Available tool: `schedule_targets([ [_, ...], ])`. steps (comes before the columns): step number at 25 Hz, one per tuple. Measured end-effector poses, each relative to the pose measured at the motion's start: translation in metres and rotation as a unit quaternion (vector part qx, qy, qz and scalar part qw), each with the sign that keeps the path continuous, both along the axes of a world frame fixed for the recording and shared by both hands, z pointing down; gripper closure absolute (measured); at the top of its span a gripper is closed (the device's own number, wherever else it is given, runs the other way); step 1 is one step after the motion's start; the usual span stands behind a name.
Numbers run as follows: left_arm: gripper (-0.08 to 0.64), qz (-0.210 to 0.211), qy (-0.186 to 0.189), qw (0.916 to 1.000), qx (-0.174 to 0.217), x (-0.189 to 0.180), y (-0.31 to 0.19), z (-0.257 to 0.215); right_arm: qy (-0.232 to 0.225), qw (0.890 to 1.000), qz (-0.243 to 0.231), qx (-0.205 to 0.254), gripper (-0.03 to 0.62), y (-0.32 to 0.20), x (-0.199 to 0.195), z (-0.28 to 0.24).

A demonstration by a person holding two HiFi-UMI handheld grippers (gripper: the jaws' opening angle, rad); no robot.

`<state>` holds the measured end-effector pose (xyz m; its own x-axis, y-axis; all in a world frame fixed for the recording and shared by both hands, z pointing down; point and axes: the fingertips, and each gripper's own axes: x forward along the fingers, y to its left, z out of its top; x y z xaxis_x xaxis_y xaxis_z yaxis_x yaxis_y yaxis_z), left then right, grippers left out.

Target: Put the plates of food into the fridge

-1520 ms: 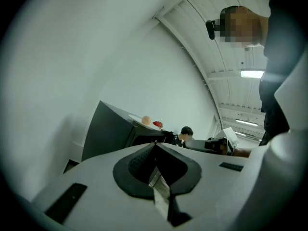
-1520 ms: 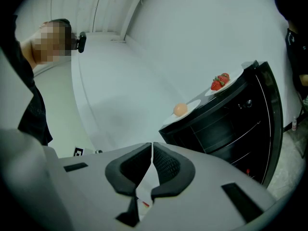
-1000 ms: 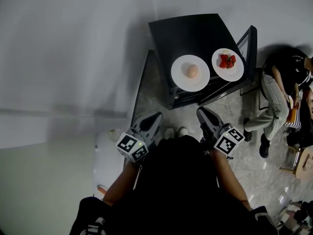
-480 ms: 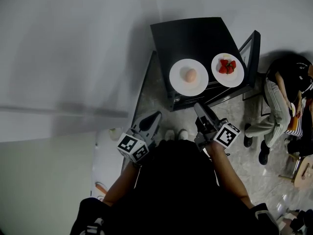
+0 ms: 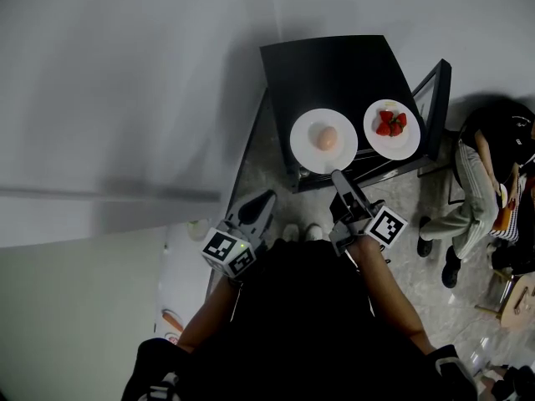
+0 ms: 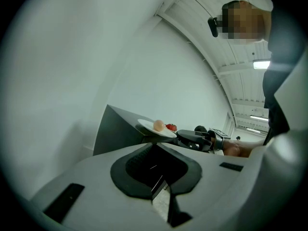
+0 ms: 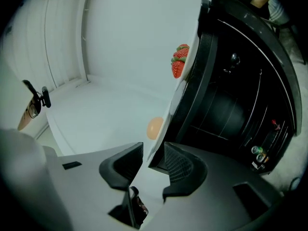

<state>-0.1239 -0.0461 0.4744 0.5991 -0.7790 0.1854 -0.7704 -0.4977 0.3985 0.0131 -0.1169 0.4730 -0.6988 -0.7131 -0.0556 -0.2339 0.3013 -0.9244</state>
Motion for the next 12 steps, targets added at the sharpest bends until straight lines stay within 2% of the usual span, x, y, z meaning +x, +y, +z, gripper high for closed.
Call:
schedule_targets([
  [9, 0.535, -0.004, 0.001, 1.0000, -0.005, 0.003, -0.010, 0.003, -0.045, 0.998, -0.004, -0.046, 0.462, -0.016, -0.007, 0.011],
  [12, 0.535, -0.006, 0.002, 0.9999, -0.009, 0.002, -0.011, 0.006, -0.062, 0.997, -0.009, -0.049, 0.491, -0.018, -0.010, 0.008],
])
